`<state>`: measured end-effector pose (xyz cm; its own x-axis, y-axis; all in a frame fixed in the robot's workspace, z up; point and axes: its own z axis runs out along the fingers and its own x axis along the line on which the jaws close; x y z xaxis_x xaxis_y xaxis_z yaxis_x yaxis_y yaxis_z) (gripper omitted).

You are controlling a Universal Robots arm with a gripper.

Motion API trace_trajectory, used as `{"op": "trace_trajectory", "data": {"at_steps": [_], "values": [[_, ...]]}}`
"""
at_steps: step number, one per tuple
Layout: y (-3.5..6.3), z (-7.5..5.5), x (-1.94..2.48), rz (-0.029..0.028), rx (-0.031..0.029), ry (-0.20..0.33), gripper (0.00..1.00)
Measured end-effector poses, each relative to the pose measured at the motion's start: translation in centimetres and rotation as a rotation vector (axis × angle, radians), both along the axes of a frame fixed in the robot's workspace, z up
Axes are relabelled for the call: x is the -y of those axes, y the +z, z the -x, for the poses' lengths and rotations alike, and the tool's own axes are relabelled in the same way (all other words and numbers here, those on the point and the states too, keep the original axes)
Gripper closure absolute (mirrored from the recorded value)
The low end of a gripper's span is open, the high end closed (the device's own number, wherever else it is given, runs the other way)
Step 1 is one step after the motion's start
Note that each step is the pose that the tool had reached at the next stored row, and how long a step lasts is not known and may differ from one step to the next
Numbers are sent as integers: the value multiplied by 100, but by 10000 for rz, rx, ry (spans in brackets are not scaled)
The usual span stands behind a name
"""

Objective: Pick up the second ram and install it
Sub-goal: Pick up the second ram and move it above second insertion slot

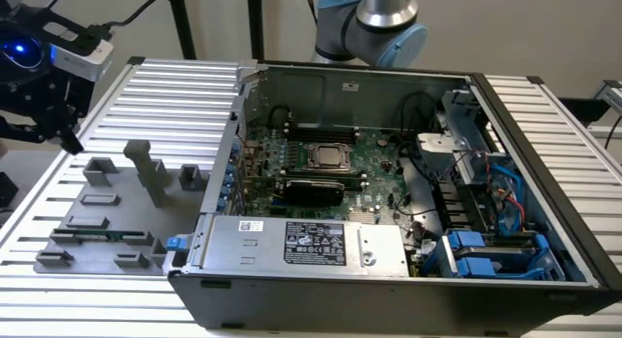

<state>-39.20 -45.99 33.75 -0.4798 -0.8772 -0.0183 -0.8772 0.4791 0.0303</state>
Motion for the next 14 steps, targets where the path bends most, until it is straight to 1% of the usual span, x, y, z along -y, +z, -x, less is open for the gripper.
{"op": "trace_trajectory", "data": {"at_steps": [14], "values": [[-59, 0, 0, 3, 0, 2541, 89]]}}
